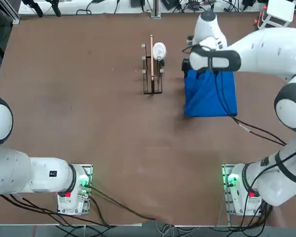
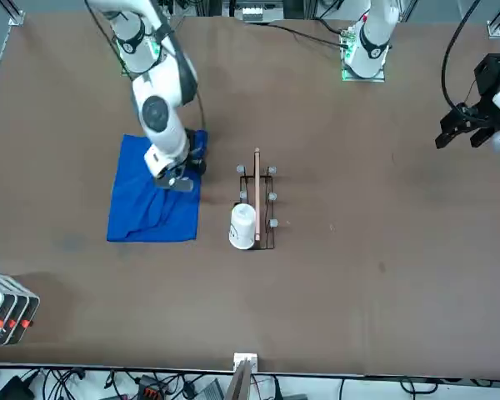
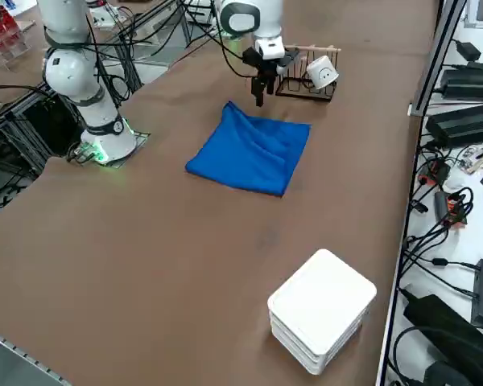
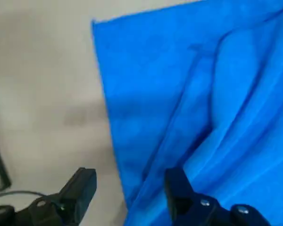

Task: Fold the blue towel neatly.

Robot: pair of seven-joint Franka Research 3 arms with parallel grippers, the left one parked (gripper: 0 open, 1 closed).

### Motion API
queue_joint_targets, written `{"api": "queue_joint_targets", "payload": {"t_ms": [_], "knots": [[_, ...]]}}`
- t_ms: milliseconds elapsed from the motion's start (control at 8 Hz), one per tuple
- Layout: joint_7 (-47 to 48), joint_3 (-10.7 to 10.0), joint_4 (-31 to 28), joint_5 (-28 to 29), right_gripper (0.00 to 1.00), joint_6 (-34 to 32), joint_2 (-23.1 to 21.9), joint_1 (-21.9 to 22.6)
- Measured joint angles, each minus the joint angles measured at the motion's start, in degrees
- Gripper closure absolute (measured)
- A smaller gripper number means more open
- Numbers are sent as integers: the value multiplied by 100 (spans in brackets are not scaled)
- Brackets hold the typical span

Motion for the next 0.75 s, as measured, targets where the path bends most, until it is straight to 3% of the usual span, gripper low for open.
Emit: {"api": "queue_joint_targets", "payload": {"t_ms": [375,750], "knots": [[360,1,601,0,20,114,812,-406],[1108,2,782,1,21,397,1115,-733]]}}
